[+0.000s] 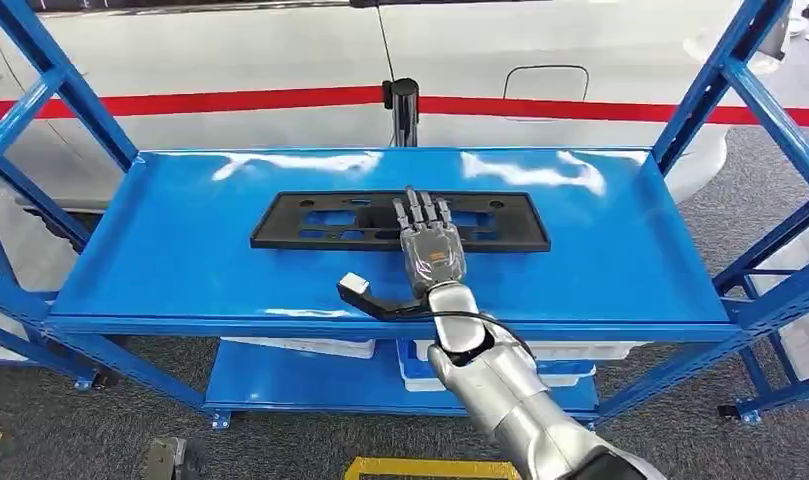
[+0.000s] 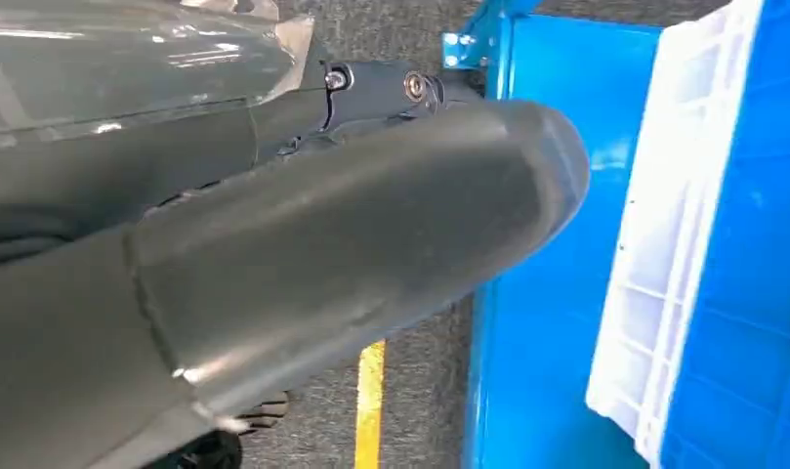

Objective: Take the parts from the cabinet and place them on the table.

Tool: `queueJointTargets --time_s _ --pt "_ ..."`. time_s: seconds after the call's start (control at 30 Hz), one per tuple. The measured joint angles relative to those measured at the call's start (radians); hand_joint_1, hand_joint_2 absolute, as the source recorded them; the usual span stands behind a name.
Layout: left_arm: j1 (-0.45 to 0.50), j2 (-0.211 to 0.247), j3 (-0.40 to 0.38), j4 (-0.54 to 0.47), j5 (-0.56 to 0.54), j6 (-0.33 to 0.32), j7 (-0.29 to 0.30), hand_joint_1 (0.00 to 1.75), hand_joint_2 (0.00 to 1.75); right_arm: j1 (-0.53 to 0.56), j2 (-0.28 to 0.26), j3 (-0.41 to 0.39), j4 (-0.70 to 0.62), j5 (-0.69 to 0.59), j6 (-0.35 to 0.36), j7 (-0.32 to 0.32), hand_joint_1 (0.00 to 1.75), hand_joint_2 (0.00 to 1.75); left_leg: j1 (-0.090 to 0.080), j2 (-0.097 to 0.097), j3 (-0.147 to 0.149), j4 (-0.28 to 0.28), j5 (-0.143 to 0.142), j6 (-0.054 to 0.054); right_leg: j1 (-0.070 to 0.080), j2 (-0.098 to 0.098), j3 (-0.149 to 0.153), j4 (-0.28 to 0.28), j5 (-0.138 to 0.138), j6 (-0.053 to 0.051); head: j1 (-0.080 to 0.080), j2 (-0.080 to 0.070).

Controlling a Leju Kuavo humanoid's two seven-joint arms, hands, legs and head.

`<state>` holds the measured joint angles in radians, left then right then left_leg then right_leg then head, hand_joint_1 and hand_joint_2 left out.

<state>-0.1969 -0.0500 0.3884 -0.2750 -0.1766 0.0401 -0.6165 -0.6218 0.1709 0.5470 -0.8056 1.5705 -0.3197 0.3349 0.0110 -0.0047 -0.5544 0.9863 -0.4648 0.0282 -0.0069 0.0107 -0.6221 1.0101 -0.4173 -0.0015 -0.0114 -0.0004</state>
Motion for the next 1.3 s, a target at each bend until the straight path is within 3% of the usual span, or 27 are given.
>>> queueJointTargets --time_s 0.03,0.17,0.47,0.77,0.93,1.07,1.23,1.3 --pt "0.000 0.000 0.003 0.000 -0.002 0.000 -0.003 0.00 0.00 0.000 0.002 0.000 0.007 0.000 0.000 0.002 1.68 1.75 0.000 0.001 0.000 0.000 0.000 -0.002 0.000 0.000 0.000 0.000 0.000 0.000 0.000 0.000" --pt "0.000 0.000 0.014 -0.001 -0.003 0.002 -0.014 0.00 0.00 -0.004 0.003 0.002 0.028 0.000 -0.003 0.003 1.75 1.75 0.001 0.001 0.000 -0.001 0.001 -0.018 0.001 0.000 0.000 0.000 0.002 -0.003 0.000 0.000" --pt "0.000 -0.002 0.020 -0.001 -0.014 0.013 -0.016 0.00 0.00 -0.004 0.001 0.003 0.032 0.000 -0.077 0.003 1.75 1.75 -0.007 0.001 0.000 0.000 0.002 -0.019 -0.005 0.000 0.000 0.000 0.002 -0.002 0.000 0.000" --pt "0.000 -0.005 0.029 -0.001 -0.032 0.025 -0.015 0.00 0.00 0.007 -0.015 0.002 0.001 0.000 -0.234 -0.007 1.75 1.75 -0.009 0.001 0.000 0.001 0.001 -0.018 -0.007 0.000 0.000 0.000 0.002 -0.002 0.000 0.000" --pt "0.000 -0.011 0.037 -0.001 -0.036 0.033 -0.015 0.00 0.00 0.027 -0.019 -0.039 -0.055 -0.042 -0.345 -0.090 1.75 1.75 -0.009 0.001 0.000 0.001 0.001 -0.018 -0.007 0.000 0.000 0.000 0.002 -0.002 0.000 0.000" --pt "-0.001 -0.013 0.039 -0.001 -0.046 0.035 -0.012 0.00 0.00 0.036 -0.023 -0.089 -0.130 -0.107 -0.363 -0.171 1.75 1.75 -0.009 0.001 0.000 0.001 0.001 -0.018 -0.007 0.000 0.000 0.000 0.002 -0.002 0.000 0.000" --pt "-0.002 -0.016 0.044 -0.001 -0.047 0.036 -0.010 0.00 0.00 0.036 -0.021 -0.157 -0.236 -0.312 -0.363 -0.338 1.75 1.75 -0.009 0.001 0.000 0.001 0.001 -0.018 -0.008 0.000 0.000 0.000 0.002 -0.002 0.000 0.000" --pt "-0.001 -0.018 0.045 -0.001 -0.047 0.036 -0.010 0.00 0.00 0.035 -0.018 -0.174 -0.279 -0.473 -0.360 -0.418 1.75 1.75 -0.009 0.001 -0.001 0.001 0.001 -0.018 -0.008 0.000 0.000 0.000 0.002 -0.002 0.001 0.000"
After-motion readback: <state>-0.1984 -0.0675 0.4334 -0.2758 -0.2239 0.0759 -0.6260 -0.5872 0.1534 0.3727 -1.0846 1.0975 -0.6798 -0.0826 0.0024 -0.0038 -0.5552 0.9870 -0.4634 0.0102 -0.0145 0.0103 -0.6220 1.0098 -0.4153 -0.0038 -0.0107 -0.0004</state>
